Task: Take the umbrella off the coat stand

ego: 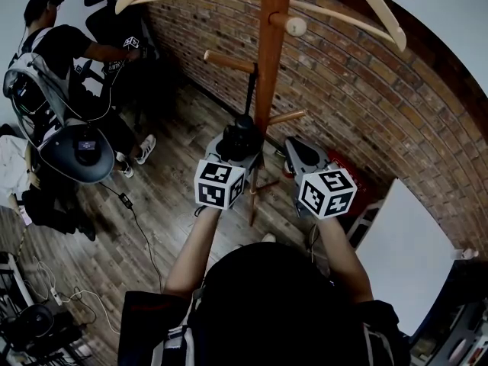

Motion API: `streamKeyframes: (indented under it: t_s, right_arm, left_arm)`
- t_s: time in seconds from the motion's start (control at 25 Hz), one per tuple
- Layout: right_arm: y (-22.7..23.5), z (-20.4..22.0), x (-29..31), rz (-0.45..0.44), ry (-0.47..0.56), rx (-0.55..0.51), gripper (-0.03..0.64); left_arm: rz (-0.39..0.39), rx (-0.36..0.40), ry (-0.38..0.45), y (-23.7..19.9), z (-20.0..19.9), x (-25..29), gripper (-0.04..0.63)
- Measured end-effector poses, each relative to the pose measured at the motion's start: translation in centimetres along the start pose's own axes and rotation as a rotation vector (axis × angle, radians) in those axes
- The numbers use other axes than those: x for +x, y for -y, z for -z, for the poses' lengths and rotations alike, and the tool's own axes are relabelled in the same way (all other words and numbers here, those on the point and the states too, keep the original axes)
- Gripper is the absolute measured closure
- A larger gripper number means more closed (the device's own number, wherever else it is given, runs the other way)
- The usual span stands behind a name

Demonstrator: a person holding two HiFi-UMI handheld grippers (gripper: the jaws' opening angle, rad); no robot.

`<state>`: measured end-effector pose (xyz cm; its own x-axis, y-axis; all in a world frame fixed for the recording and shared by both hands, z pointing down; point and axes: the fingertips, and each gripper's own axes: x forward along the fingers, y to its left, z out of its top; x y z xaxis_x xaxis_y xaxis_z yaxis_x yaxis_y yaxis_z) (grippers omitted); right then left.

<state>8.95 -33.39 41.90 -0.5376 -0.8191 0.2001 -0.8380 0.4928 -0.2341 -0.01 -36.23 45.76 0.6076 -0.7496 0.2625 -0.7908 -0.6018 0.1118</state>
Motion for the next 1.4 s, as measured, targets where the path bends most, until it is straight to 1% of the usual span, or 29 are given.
streamKeyframes:
  t_s: [0.32, 1.4]
  right_arm:
    - [0.1, 0.0, -0.4, -0.002, 0.005, 0.003, 0.588]
    - [-1.5, -1.5, -0.6, -0.051, 0.027, -0.028, 0.588]
  left_arm:
    - [0.006, 0.050, -0.022, 0.6, -0.2, -0.2, 0.295]
    - [-0.027, 0.033, 0.056, 0.7, -4.1, -3.0, 0.295]
